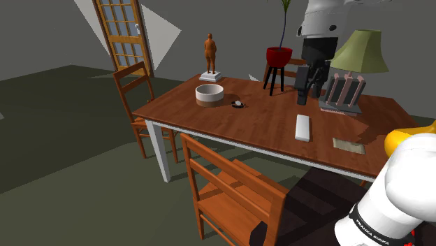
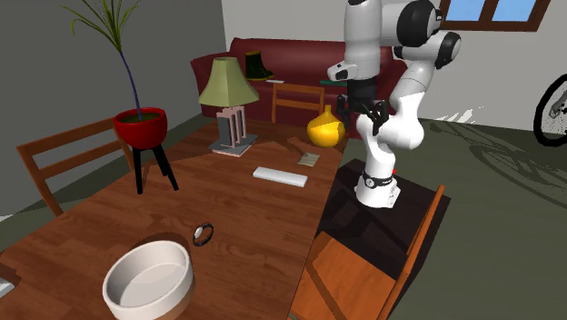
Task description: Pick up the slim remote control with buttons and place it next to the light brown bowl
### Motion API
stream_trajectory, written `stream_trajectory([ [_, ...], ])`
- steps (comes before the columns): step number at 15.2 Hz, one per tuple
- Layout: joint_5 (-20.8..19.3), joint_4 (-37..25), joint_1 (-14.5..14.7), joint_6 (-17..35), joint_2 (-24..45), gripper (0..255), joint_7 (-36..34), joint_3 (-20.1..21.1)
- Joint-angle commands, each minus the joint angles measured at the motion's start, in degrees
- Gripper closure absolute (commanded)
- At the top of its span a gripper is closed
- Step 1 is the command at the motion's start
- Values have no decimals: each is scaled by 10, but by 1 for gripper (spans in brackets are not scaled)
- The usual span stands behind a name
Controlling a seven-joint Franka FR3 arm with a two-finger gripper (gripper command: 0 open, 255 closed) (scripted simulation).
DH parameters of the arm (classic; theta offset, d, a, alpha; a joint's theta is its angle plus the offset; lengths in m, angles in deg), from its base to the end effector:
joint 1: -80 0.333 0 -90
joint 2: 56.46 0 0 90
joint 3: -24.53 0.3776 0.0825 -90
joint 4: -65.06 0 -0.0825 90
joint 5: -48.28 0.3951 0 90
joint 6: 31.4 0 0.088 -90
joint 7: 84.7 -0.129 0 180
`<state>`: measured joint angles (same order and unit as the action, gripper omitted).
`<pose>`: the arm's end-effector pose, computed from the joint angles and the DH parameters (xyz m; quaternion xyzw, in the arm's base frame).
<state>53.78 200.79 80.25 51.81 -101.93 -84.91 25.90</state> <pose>0.2553 0.0232 0.5988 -0.9973 -0.0109 0.0620 0.0386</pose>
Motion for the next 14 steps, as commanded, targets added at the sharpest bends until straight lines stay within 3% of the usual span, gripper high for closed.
stream_trajectory([
  [1,0,0,0,0,0,0,0,0],
  [14,-44,87,-118,233,113,0,-109,-45],
])
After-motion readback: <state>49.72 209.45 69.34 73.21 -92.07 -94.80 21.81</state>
